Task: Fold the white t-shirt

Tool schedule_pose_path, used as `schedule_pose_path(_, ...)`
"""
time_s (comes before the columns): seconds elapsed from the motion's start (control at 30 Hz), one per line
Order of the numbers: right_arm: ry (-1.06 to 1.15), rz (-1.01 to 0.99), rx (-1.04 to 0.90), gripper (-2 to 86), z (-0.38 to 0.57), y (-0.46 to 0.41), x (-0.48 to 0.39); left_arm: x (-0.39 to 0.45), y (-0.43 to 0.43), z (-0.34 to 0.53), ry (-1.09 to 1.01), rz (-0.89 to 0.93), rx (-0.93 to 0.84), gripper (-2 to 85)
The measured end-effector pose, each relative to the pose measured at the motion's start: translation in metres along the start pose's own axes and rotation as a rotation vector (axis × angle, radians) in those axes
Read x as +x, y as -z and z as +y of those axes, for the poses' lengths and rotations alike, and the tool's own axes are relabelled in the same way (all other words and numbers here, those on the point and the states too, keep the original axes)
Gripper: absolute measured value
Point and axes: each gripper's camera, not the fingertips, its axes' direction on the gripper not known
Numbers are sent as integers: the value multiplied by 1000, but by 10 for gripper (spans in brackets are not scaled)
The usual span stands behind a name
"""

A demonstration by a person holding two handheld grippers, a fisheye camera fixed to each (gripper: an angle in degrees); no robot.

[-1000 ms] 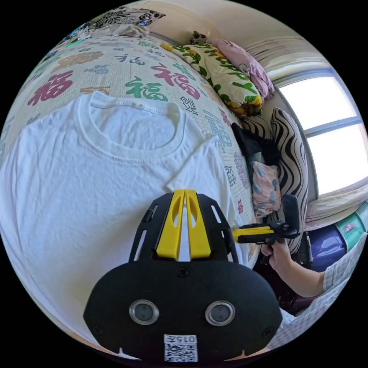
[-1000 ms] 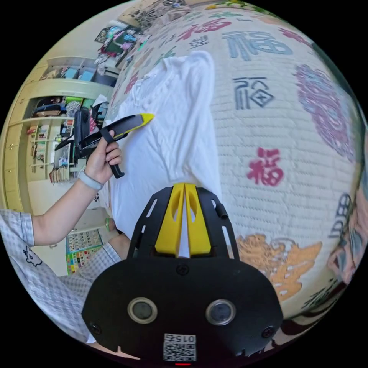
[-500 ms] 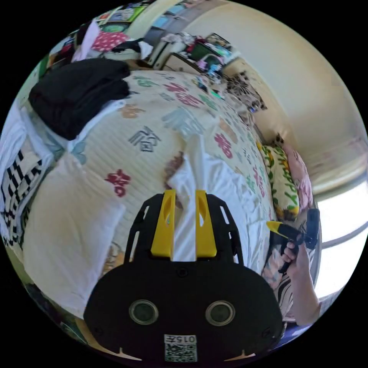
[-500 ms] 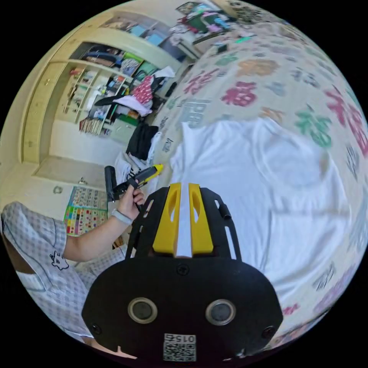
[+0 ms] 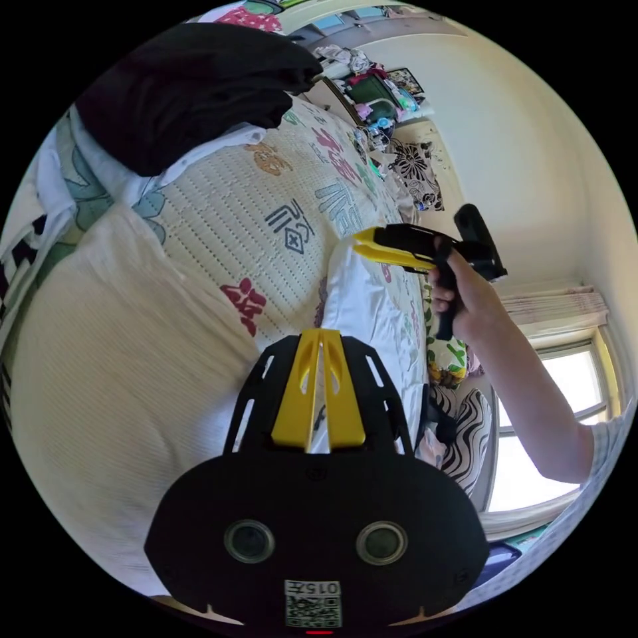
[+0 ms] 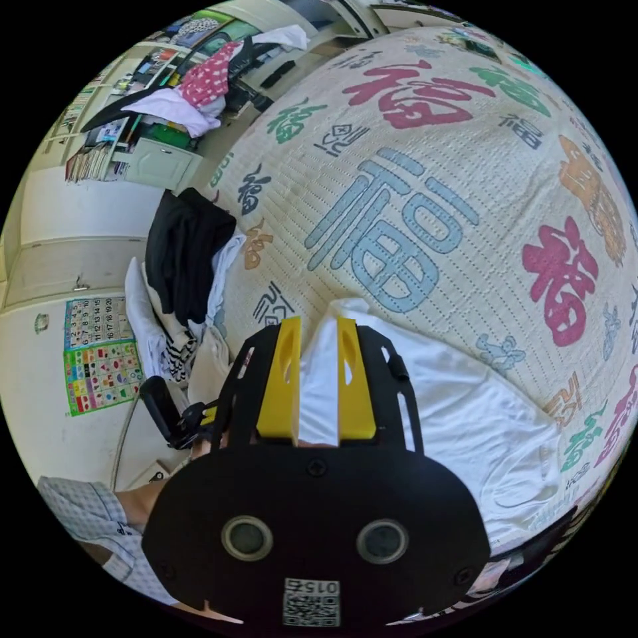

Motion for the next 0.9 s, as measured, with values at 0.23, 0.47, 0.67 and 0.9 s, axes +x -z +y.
schedule_pose_path(0.23, -1, 188, -114, 38, -40, -42, 3, 7, 26, 5, -15, 33, -10, -9)
schedule_pose_path(0.47, 39, 22, 61, 6, -27, 7, 31, 52, 49, 12, -158, 7, 14, -8)
schedule_pose_path(0.67, -55, -257, 371, 4, 63, 89, 110, 129, 46, 42, -414, -11, 2, -7)
schedule_pose_path(0.9, -310, -346, 464, 16, 166, 92, 206, 169, -17, 99, -543, -41, -198, -5)
